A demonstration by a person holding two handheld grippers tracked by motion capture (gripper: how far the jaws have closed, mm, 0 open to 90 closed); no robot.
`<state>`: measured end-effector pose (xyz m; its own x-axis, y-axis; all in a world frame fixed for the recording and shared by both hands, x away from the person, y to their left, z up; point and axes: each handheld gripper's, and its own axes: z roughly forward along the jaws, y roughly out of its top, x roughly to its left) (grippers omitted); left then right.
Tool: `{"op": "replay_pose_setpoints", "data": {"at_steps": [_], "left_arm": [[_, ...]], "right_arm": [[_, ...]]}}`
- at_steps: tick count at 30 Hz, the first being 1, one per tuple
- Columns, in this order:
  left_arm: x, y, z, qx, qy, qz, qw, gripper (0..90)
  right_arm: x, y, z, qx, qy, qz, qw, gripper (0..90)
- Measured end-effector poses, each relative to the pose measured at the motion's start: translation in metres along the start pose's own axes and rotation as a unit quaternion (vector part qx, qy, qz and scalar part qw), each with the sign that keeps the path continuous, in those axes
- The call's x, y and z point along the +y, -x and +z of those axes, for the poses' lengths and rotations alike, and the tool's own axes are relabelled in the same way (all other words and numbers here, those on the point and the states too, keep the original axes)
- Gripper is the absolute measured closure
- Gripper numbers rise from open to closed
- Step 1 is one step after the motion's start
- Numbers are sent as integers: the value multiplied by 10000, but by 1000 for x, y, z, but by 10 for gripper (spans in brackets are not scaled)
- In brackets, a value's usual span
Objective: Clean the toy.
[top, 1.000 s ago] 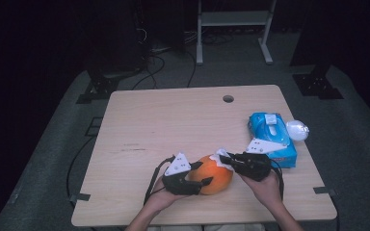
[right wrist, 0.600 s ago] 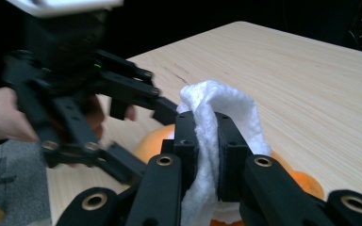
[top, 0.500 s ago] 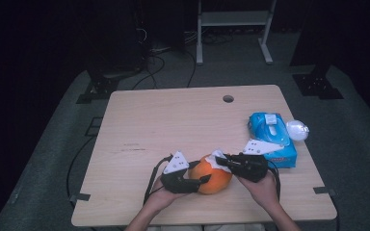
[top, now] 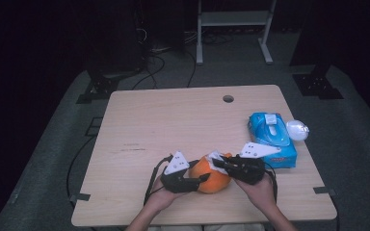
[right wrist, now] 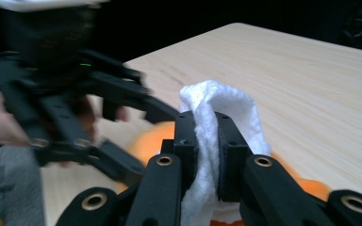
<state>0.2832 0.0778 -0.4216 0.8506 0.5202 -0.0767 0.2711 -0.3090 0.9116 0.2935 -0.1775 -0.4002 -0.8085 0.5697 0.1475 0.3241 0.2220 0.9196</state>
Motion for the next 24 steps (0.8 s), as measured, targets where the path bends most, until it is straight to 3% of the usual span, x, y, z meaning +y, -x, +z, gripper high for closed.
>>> {"op": "replay_pose_setpoints", "data": {"at_steps": [2, 4, 8, 10, 12, 14, 15, 16, 19, 22, 24], "left_arm": [[2, 2, 0, -66, 2, -12, 10000, 441], [-1, 4, 4, -41, -26, -14, 10000, 408], [-1, 2, 7, -76, -73, -78, 9999, 239], [-2, -3, 6, -58, -118, -116, 9998, 148], [-7, -11, 5, -97, -174, -264, 9995, 107], [-12, -16, 6, -218, -131, -425, 9988, 142], [-13, -16, 6, -274, -127, -407, 9987, 190], [-12, -14, 6, -191, -141, -307, 9992, 255], [-6, -7, 3, -41, -75, -112, 9999, 378], [-2, 2, 4, 23, -54, 19, 10000, 400], [-1, 5, 3, -6, -93, 94, 9999, 394]], "right_arm": [[-4, 9, -2, -211, -39, 31, 9998, 805], [-8, 16, -2, -133, -9, 259, 9996, 806], [-4, 1, 0, 216, 51, 184, 9996, 805], [-3, -1, 2, 186, -17, 60, 9998, 805], [-5, 7, 1, 94, -22, 183, 9998, 806], [-9, 17, -2, -38, -8, 285, 9996, 805], [-10, 21, -3, -50, 9, 376, 9993, 805], [-11, 22, -3, -41, 14, 426, 9991, 805], [-7, 12, -3, -22, 134, 354, 9993, 804], [-2, -2, -2, 312, 298, 235, 9988, 804], [-1, -5, 0, 256, 190, 90, 9995, 805]]}}
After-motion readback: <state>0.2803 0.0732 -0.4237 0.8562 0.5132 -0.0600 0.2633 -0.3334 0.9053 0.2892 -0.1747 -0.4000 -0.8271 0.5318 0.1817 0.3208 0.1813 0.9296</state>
